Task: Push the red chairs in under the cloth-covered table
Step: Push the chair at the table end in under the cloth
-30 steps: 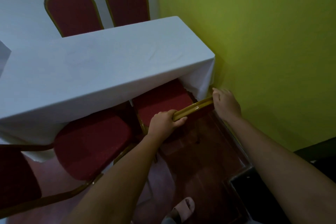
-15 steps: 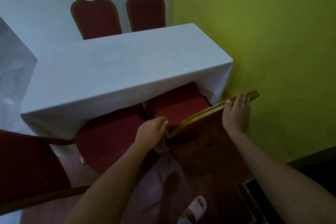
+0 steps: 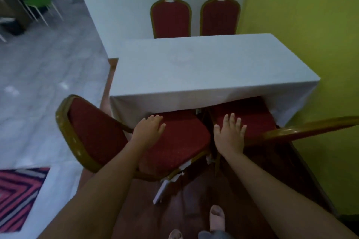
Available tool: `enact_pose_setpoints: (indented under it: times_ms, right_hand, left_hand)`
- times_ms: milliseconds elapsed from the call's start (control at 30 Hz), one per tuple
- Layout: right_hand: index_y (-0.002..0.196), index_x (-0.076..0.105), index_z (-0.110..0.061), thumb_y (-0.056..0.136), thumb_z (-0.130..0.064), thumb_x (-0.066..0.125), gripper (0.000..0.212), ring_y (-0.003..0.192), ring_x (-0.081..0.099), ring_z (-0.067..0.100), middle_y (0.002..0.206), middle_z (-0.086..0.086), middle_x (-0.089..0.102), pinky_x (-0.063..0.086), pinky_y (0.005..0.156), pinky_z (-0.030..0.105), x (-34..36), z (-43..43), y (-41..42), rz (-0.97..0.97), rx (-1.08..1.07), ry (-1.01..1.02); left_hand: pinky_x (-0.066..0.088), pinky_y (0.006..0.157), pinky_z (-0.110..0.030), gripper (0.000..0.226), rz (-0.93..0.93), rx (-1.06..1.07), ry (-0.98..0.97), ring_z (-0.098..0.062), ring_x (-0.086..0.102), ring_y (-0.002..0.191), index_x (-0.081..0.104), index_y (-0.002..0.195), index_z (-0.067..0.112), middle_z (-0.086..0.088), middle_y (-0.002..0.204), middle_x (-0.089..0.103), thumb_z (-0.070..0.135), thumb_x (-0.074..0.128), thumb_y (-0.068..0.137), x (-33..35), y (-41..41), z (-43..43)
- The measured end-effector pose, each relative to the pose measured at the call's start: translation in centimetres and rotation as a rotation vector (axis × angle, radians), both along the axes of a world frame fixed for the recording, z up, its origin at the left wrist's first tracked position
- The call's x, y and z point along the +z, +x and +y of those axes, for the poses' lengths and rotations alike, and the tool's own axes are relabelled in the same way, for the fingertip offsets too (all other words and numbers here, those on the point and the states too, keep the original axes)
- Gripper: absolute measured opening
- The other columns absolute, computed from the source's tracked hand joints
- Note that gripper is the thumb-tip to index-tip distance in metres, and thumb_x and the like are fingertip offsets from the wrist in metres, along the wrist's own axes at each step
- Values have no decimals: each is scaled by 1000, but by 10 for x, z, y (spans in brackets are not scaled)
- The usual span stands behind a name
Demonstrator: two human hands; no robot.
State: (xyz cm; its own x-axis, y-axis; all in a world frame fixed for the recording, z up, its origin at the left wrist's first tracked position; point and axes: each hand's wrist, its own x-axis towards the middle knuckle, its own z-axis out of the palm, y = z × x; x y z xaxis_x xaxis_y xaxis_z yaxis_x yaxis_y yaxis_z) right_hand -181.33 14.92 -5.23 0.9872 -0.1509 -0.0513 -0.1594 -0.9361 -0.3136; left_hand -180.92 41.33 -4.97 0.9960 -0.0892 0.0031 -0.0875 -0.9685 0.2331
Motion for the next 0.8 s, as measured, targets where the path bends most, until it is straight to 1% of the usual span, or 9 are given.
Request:
enact_pose_setpoints:
  times_ms: [133,367,400,500,600,633,700,733,800]
  right_hand:
    - [150,14,-10,97,-44,26,64,145,1,29,159,9,6,-2,117,46,-1,78,-6,16,203,30]
    - [149,15,-9,97,-44,26,64,146,3,28,159,9,9,0,117,45,-7,191,-14,-4,487,48]
    - [149,16,-9,97,-44,27,64,145,3,28,159,9,10,1,117,45,-7,207,-17,2,505,55]
    - [149,18,-9,97,-43,28,63,145,6,28,158,9,13,1,117,45,-9,251,-27,10,559,68]
    - [149,19,-10,97,-43,25,62,146,5,26,159,8,13,-1,117,43,-9,300,-33,-13,602,91]
    - [149,19,-10,97,-44,24,62,146,4,25,159,8,13,-2,117,43,-8,318,-35,-24,597,108]
    - [149,19,-11,98,-44,21,60,146,2,23,159,7,12,-2,118,42,-3,352,-40,-35,557,156]
    - [149,19,-12,99,-44,20,60,146,2,22,159,6,12,-2,118,42,0,367,-44,-44,529,191]
    - [149,20,-13,99,-45,18,59,146,1,20,159,5,12,-2,119,41,6,399,-49,-59,495,262]
  left_hand:
    - [29,108,-43,42,3,51,118,-22,40,134,47,135,12,-6,141,50,33,42,99,7,-9,62]
    - [21,113,-48,43,33,256,191,-24,31,140,43,139,13,-7,148,43,30,37,100,18,-21,167]
    - [23,113,-46,43,33,257,207,-25,32,140,44,139,13,-8,148,43,29,37,100,19,-23,180]
    - [28,112,-41,38,-20,116,265,-26,40,136,52,133,13,-8,142,51,26,40,99,23,-23,209]
    - [30,110,-42,34,-121,86,161,-27,45,131,60,125,14,-8,136,56,24,42,98,29,-10,241]
    - [35,106,-42,34,-138,111,92,-28,50,125,62,123,14,-8,133,59,25,42,98,32,-4,254]
    - [45,86,-36,34,-103,133,-34,-25,59,106,64,118,16,-6,119,66,30,40,98,35,7,280]
    - [44,76,-32,35,-79,108,-64,-23,61,97,66,111,17,-5,110,69,32,38,98,35,12,291]
    - [39,67,-29,39,-49,37,-111,-20,60,81,66,91,15,-3,89,68,36,34,99,34,20,308]
